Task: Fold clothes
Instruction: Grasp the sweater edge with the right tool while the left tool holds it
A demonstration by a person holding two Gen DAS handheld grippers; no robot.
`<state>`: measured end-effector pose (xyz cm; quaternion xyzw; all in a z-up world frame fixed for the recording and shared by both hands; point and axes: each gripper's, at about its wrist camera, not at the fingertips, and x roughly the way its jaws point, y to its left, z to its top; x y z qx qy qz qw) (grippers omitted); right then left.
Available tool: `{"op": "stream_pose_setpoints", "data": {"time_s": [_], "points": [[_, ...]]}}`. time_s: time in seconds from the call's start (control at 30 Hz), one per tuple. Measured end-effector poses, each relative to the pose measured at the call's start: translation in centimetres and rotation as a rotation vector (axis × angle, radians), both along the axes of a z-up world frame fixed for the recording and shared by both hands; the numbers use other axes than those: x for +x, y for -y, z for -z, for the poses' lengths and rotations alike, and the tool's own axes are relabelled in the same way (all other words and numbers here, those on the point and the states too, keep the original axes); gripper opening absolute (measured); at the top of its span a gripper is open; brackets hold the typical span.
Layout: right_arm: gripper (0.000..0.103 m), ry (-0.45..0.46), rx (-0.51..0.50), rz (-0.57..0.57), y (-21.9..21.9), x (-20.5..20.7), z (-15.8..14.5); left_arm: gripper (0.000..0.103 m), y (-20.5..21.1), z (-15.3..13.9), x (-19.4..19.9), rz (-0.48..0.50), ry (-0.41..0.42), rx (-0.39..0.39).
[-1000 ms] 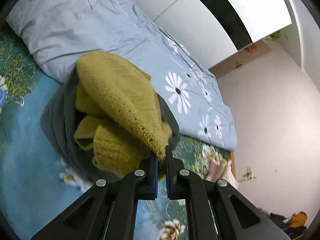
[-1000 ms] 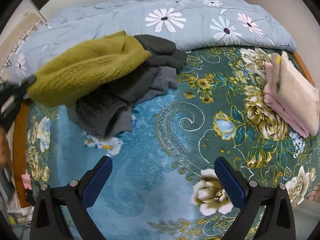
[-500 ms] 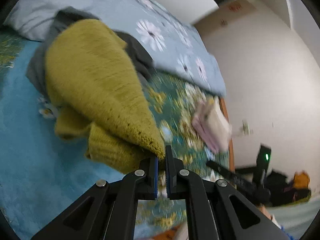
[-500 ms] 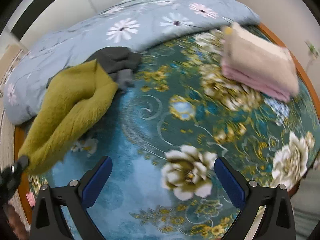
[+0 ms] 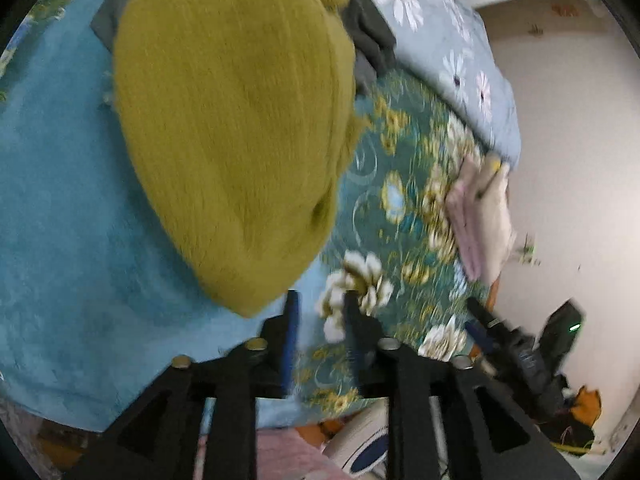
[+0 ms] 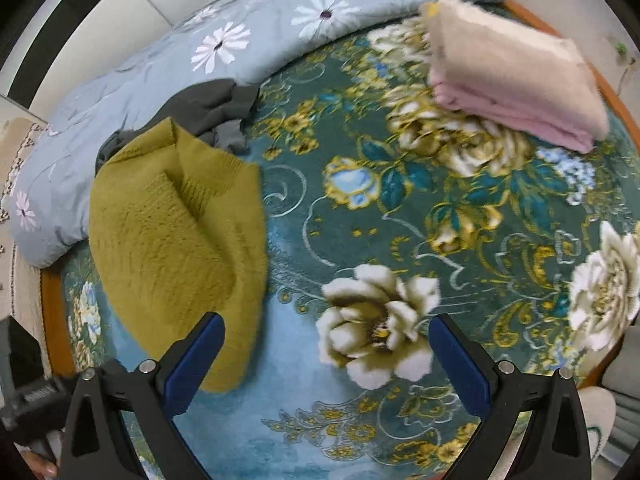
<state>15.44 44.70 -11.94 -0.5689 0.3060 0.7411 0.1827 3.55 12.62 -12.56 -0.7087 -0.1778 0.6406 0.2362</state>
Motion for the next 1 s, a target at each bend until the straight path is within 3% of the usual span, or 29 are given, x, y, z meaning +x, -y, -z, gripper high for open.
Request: {"op": "stream_pose_setpoints", "data": {"time_s": [0.23,0.43,0.57,0.83,1.0], "points": [[0.102,-0.007,-0.104,-0.075,0.8,-6.1,3.3,0.042,1.8,-2.6,-7.1,-0.079,-0.127,-0.051],[0.080,0.012,-0.157,-0.069,0.1,-12.7,7.4,0.046,3.4,-3.2,-12.3,-0.131,-0.180,-0.070],[0.068,0.027,-0.168,-0.090,-0.2,-16.9,10.3,0.046,3.7,-3.0,-14.5,-0.109,-0.214,-0.108],[0.064,0.106,-0.138,-0.217,1.1,-22.7,15.2,0.051,0.6,-3.8,-18.9,0.121,-0.354,-0.212],[0.038,0.151,-0.154,-0.203,1.0,-23.5,17.2,0.058,-5.8,-4.3,-23.0,0.329,-0.472,-0.238]]}}
